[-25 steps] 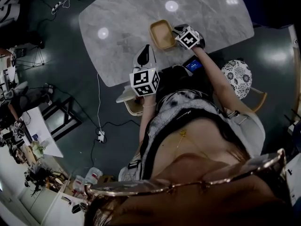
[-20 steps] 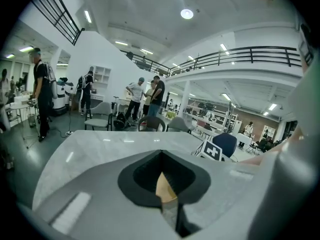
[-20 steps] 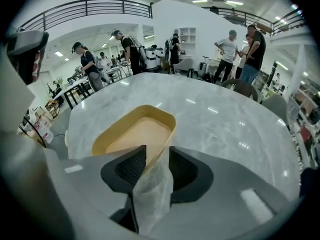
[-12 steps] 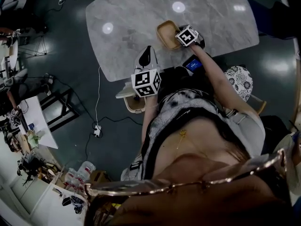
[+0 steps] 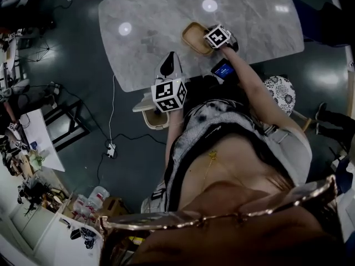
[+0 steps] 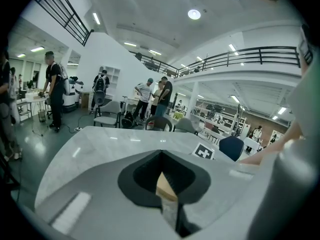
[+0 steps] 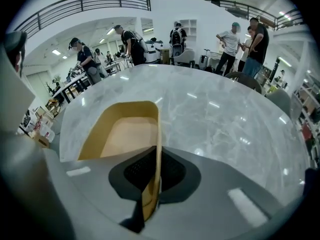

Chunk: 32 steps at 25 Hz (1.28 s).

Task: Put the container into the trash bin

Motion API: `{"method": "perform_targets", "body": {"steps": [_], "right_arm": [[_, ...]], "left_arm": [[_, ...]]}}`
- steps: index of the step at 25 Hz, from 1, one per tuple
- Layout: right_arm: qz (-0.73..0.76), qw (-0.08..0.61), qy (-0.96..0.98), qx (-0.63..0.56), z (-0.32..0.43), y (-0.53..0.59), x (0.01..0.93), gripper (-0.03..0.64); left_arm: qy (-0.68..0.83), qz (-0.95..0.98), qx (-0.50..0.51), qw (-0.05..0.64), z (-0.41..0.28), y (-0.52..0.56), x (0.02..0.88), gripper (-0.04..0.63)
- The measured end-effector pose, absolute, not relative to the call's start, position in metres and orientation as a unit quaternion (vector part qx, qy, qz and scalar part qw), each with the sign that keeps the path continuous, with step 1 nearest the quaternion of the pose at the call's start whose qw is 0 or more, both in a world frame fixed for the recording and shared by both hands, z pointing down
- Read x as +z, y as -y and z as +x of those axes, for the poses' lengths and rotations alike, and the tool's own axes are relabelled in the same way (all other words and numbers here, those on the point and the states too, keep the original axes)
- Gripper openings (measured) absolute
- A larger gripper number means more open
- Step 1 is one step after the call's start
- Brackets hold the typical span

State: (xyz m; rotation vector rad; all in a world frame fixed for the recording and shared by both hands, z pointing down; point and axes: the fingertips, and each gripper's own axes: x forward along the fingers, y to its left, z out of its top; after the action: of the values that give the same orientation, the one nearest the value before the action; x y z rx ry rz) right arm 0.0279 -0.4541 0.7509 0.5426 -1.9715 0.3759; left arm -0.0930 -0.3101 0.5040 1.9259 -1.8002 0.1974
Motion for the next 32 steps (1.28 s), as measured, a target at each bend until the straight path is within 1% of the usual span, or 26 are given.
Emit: {"method": "perform_targets", "body": {"steps": [4,8,13,21,28,32], "right_arm": [[0.210,0.496,0.831,0.139,0.023,0.458,0.744,0.028],[0.175,0.516,0.824,0.151,0.027,0.448,0.739,0.028],[0.152,0.499,0.842,0.139,0.020,0.456,0.711,0.028],[0.115,0.501,0.846,0.141,0.023,0.453,0.679,0.028],[0.067,0.506,0.848,0.142,0.026,0.440,0.636,0.028],[0.044,0.497,0.856,0.136,0.026,0.432,0.601,0.028]], "left_arm": [[0.660,0.706,0.070,0.249,-0.087,0.312,0.503,0.000],[0.658,0.708,0.070,0.245,-0.084,0.314,0.502,0.001],[0.656,0.711,0.071,0.244,-0.077,0.315,0.500,0.001],[0.653,0.714,0.073,0.242,-0.066,0.318,0.503,0.001],[0.654,0.712,0.066,0.245,-0.063,0.320,0.498,0.000],[0.657,0.710,0.059,0.246,-0.063,0.320,0.493,0.000]]}}
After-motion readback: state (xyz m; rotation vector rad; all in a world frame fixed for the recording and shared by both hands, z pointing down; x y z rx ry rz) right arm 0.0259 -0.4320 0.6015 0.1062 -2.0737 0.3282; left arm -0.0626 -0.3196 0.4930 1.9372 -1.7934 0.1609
